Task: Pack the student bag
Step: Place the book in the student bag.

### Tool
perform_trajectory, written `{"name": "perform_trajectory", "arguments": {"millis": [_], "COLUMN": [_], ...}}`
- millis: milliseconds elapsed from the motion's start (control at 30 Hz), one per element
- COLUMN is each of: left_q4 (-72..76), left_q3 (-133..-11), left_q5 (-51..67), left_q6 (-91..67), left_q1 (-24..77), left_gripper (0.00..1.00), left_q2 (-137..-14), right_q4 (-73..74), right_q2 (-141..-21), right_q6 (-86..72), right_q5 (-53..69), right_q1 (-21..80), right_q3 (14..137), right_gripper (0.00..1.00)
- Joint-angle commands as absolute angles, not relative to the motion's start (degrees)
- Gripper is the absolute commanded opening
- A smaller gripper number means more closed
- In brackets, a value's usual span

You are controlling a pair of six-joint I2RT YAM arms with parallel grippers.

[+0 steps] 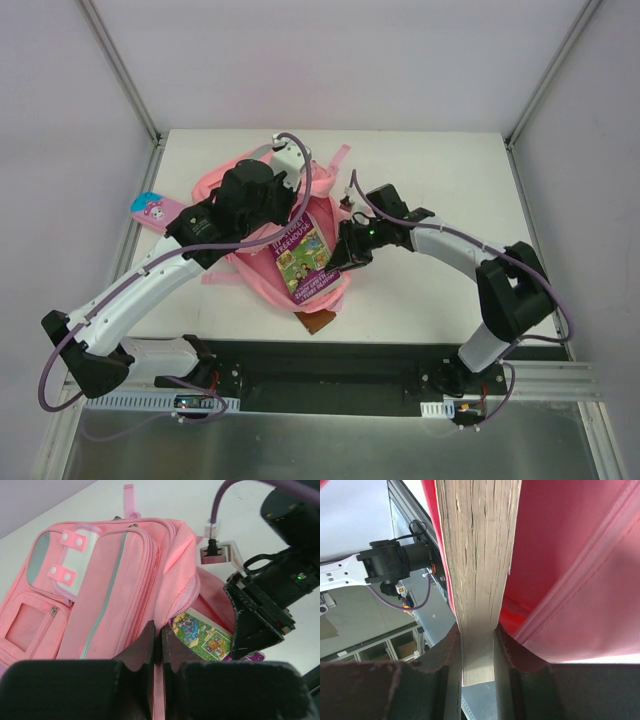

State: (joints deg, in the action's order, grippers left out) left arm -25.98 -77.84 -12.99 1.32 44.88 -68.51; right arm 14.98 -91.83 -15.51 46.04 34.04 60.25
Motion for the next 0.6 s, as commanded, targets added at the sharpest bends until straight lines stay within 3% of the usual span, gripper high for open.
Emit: {"name": "perform_trajectory", "arguments": {"millis": [0, 267, 567], "left_q4": [-20.39, -20.3, -20.22], "left_q3": [-78.22, -79.19, -78.4], "left_q5": [-13.18, -12.83, -13.36], "left_q6": [0.62, 0.79, 0.79], "left_q1": [43.95, 44.03, 43.95], "left_gripper": [0.0, 0.0, 0.0], "left_q2": [-68.11, -68.73, -67.59], "right_q4": [17.51, -9.99, -21.7], "right_q2": [-95.71, -89.31, -82.71], "right_q6": [-11.69, -29.68, -40.25], "right_q5": [49.04, 47.12, 43.42], "right_q1": [34.71, 34.72, 35.07], "right_q3": [63.11, 52.93, 50.36], "right_gripper": [0.01, 0.01, 0.01]}}
